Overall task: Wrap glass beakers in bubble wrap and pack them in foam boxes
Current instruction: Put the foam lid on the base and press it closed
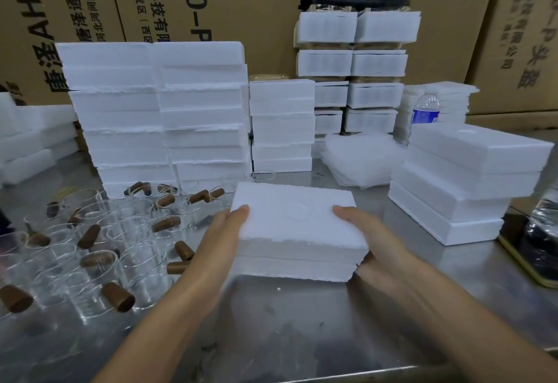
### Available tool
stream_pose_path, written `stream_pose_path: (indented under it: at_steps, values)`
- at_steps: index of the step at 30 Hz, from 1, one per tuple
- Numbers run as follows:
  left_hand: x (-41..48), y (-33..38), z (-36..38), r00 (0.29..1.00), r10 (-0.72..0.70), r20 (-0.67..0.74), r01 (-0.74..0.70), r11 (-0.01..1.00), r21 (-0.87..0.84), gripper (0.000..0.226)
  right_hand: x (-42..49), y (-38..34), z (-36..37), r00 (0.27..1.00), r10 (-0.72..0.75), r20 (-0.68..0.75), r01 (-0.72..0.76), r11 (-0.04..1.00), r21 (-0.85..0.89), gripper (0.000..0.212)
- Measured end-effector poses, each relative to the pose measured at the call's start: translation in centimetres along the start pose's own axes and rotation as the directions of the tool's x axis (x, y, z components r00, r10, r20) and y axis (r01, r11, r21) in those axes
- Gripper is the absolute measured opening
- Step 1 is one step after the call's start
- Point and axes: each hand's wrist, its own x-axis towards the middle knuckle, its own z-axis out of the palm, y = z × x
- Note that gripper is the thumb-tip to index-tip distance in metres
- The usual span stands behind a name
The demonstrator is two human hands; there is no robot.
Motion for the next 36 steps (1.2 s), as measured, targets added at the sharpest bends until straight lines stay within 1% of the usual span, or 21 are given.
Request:
stream_pose_path:
  at_steps: [2, 4, 7, 9, 10, 11, 12, 13, 14, 15, 16, 17, 18, 20, 23, 25, 28, 30, 31, 33, 36]
  values:
    - [-0.1, 0.4, -0.7, 0.999, 0.031, 0.019, -0.032, 0.999, 0.029, 0.037, -0.2, -0.7, 0.2, 0.998, 0.037, 0.053, -0.035, 0.999, -0.029, 0.047]
    - [-0.1, 1.1, -1.2, 0.998, 0.060, 0.024, -0.061, 0.998, 0.013, 0.038, -0.5, -1.8, 0.0, 0.991, 0.071, 0.109, -0.063, 0.995, -0.075, 0.042]
    - [-0.2, 1.5, -1.6, 0.985, 0.125, 0.116, -0.126, 0.992, 0.001, 0.066, -0.9, -4.6, -0.6, 0.991, 0.053, 0.122, -0.033, 0.986, -0.162, 0.037]
    - [-1.1, 2.1, -0.9, 0.964, 0.209, 0.167, -0.201, 0.978, -0.063, 0.072, -1.4, -7.0, -0.6, 0.994, -0.004, 0.109, 0.020, 0.988, -0.151, 0.023]
    - [-1.4, 2.6, -0.1, 0.955, 0.243, 0.172, -0.227, 0.968, -0.108, 0.087, -1.8, -8.3, -0.6, 0.995, -0.045, 0.086, 0.057, 0.989, -0.137, 0.023]
    - [-1.3, 3.0, 0.9, 0.955, 0.243, 0.171, -0.220, 0.965, -0.146, 0.122, -2.1, -9.8, -0.7, 0.994, -0.093, 0.059, 0.100, 0.988, -0.120, 0.028]
    - [-1.3, 3.2, 1.8, 0.967, 0.195, 0.162, -0.163, 0.968, -0.193, 0.154, -2.5, -11.4, -0.9, 0.988, -0.149, 0.032, 0.152, 0.983, -0.103, 0.038]
    - [-1.5, 2.9, 2.3, 0.965, 0.196, 0.172, -0.150, 0.958, -0.246, 0.164, -2.9, -13.2, -1.2, 0.977, -0.212, 0.010, 0.212, 0.974, -0.085, 0.046]
    - [-1.5, 1.3, 1.7, 0.950, 0.242, 0.200, -0.199, 0.957, -0.211, 0.144, -3.3, -14.9, -1.5, 0.961, -0.276, -0.015, 0.275, 0.959, -0.063, 0.050]
    - [-1.3, -0.2, 1.2, 0.940, 0.227, 0.253, -0.205, 0.972, -0.113, 0.099, -3.7, -16.8, -2.0, 0.940, -0.336, -0.055, 0.334, 0.942, -0.039, 0.051]
    - [-2.0, -1.7, 2.0, 0.933, 0.243, 0.264, -0.240, 0.970, -0.043, 0.056, -4.1, -18.5, -2.5, 0.917, -0.382, -0.118, 0.383, 0.923, -0.011, 0.050]
    - [-2.0, -3.3, 2.3, 0.953, 0.191, 0.237, -0.209, 0.977, 0.052, 0.039, -4.6, -20.2, -3.1, 0.890, -0.408, -0.205, 0.420, 0.907, 0.014, 0.048]
    - [-1.7, -4.5, 2.4, 0.951, 0.214, 0.222, -0.252, 0.954, 0.161, 0.038, -5.1, -21.5, -3.5, 0.865, -0.413, -0.285, 0.438, 0.899, 0.024, 0.044]
    - [-1.1, -5.9, 2.7, 0.941, 0.245, 0.233, -0.319, 0.874, 0.367, 0.041, -6.0, -23.5, -4.2, 0.819, -0.403, -0.408, 0.425, 0.904, -0.040, 0.032]
    - [-0.4, -6.3, 2.8, 0.911, 0.266, 0.315, -0.400, 0.755, 0.519, 0.034, -6.3, -24.5, -5.5, 0.724, -0.364, -0.586, 0.338, 0.928, -0.159, 0.025]
    - [0.1, -6.7, 2.8, 0.900, 0.281, 0.334, -0.428, 0.715, 0.553, 0.035, -6.0, -24.1, -6.6, 0.665, -0.338, -0.666, 0.282, 0.939, -0.195, 0.028]
    - [-0.4, -6.6, 2.7, 0.886, 0.309, 0.347, -0.463, 0.647, 0.606, 0.032, -5.1, -22.7, -8.1, 0.665, -0.250, -0.704, 0.231, 0.965, -0.125, 0.040]
    - [-0.6, -6.6, 2.8, 0.863, 0.350, 0.363, -0.504, 0.596, 0.625, 0.032, -4.6, -22.0, -8.7, 0.642, -0.217, -0.735, 0.207, 0.973, -0.106, 0.047]
    - [-0.7, -6.6, 2.9, 0.863, 0.356, 0.358, -0.505, 0.596, 0.625, 0.030, -4.3, -21.9, -8.8, 0.626, -0.214, -0.750, 0.197, 0.974, -0.113, 0.049]
    - [-0.9, -6.4, 2.8, 0.856, 0.362, 0.369, -0.517, 0.573, 0.636, 0.027, -4.0, -21.8, -8.6, 0.600, -0.217, -0.770, 0.192, 0.973, -0.125, 0.049]
    - [-1.1, -5.8, 2.8, 0.833, 0.352, 0.426, -0.553, 0.540, 0.635, 0.029, -3.5, -22.1, -8.1, 0.556, -0.221, -0.801, 0.199, 0.971, -0.130, 0.046]
